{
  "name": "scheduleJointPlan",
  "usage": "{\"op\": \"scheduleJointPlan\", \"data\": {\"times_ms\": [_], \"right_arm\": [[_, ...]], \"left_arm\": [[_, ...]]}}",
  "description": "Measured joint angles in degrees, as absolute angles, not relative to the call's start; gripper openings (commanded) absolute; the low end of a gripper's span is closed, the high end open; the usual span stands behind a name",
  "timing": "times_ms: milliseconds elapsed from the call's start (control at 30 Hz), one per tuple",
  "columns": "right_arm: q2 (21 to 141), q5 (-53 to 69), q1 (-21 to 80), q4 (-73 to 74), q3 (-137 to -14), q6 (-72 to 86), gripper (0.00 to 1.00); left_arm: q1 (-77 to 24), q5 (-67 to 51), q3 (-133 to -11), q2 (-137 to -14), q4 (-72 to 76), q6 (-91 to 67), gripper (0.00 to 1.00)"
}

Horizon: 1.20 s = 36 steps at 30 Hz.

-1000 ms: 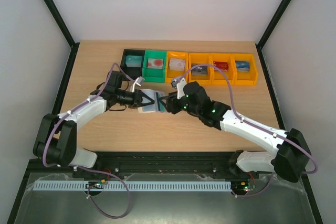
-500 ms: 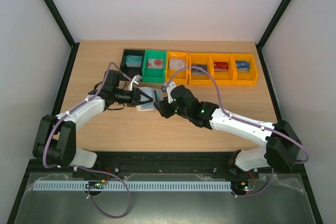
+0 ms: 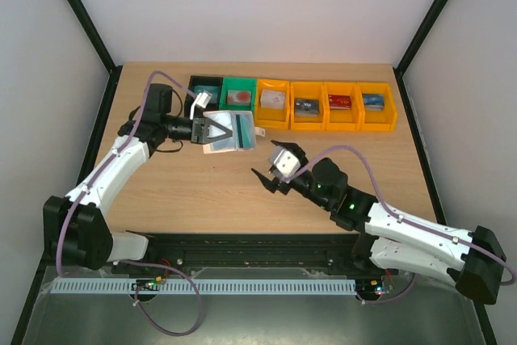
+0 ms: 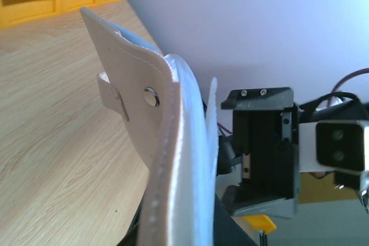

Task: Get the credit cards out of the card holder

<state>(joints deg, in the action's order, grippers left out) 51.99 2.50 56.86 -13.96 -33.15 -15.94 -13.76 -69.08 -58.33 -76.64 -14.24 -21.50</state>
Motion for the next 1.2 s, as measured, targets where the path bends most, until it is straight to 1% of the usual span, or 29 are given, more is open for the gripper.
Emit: {"op": "scheduleJointPlan", "data": {"times_ms": [133,233,367,600,833,900,933,1067,1200], "right_arm": [[52.9,-0.78,61.32,-20.29,-31.4,-32.29,0.89],[56.51,-5.39,64.49,-26.59,-31.03,-43.16,0.91],[61.95,-10.59,65.71,-35.4,-30.41,-53.76,0.91],[68.53,-14.79,65.71,-42.98,-31.05,-63.31,0.86],[72.49,-16.93,65.71,-45.71,-33.23,-66.24,0.84],[73.1,-17.17,65.71,-46.39,-33.82,-66.57,0.79],[73.36,-17.23,65.71,-46.68,-34.13,-66.63,0.75],[73.91,-17.58,65.71,-47.22,-35.09,-66.96,0.53],[73.95,-17.67,65.71,-46.98,-35.2,-66.83,0.34]], "left_arm": [[-13.43,-71.37,-61.82,-75.5,-17.72,-19.44,0.02],[-13.41,-72.36,-63.02,-75.42,-19.09,-19.07,0.02],[-13.41,-73.08,-63.11,-75.4,-20.21,-19.03,0.02],[-13.41,-74.06,-63.07,-75.33,-20.49,-19.53,0.02],[-13.47,-74.74,-62.54,-74.81,-19.99,-20.14,0.02],[-13.58,-74.81,-62.26,-74.76,-19.86,-20.18,0.02],[-13.61,-74.81,-62.17,-74.76,-19.81,-20.23,0.02],[-13.87,-74.81,-61.98,-74.76,-19.62,-20.43,0.02],[-13.91,-74.83,-61.95,-74.74,-19.25,-20.43,0.02]]}}
